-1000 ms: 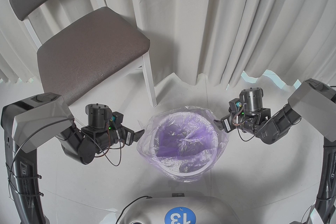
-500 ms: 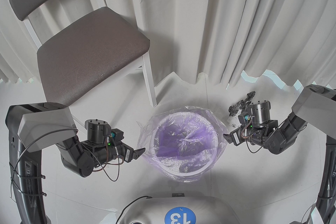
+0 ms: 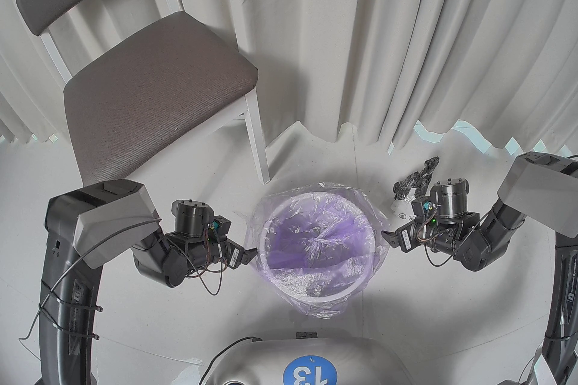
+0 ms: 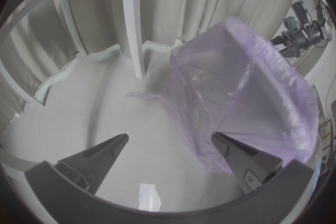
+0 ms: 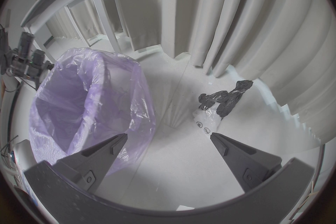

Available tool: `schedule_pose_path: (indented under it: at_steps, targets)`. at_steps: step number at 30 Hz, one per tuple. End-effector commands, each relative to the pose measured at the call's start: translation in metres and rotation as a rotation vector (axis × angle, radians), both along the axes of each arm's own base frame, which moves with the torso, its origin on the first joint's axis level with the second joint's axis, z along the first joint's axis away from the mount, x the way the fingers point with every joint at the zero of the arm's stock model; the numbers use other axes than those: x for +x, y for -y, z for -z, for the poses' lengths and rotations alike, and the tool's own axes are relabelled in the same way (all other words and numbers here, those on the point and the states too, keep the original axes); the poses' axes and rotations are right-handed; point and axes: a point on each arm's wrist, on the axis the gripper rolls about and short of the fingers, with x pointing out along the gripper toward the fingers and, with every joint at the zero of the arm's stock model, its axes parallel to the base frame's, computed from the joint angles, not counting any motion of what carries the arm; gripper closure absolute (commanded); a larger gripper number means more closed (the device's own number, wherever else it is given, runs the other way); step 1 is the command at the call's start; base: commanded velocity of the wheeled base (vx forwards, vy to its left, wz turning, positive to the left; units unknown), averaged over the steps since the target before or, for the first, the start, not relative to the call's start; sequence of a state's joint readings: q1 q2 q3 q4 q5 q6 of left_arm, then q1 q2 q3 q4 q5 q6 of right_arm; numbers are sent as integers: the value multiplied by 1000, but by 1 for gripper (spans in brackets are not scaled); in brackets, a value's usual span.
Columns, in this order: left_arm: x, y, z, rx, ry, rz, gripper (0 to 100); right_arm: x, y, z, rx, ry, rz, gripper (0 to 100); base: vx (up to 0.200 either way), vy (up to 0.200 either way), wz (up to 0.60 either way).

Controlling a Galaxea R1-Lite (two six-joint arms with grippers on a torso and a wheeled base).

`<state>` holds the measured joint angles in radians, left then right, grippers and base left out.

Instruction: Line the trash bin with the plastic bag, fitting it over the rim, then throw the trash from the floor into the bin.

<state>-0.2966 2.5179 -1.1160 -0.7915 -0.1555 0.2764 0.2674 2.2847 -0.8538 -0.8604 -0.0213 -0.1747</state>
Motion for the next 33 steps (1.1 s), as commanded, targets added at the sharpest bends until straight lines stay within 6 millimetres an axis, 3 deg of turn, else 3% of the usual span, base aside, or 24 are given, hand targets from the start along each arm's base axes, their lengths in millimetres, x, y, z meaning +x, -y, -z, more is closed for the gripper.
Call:
schedule_pose_path:
  at_steps: [1, 8, 18, 27, 33]
  targets:
    - [25, 0, 19, 47, -24, -6, 0, -2, 0, 9, 31, -26, -23, 0, 0, 0, 0]
    - [36, 4, 19, 47, -3, -10, 0, 9, -4, 27, 21, -40, -32, 0, 0, 0, 0]
    - [47, 5, 16, 51, -5, -16, 0, 47, -1, 63, -10, -77, -8, 0, 0, 0, 0]
    - [54, 9, 16, 52, -3, -11, 0, 70, -2, 69, -26, -136, -1, 0, 0, 0, 0]
    - [50, 7, 11, 49, -6, -16, 0, 60, 3, 63, -36, -153, 12, 0, 0, 0, 0]
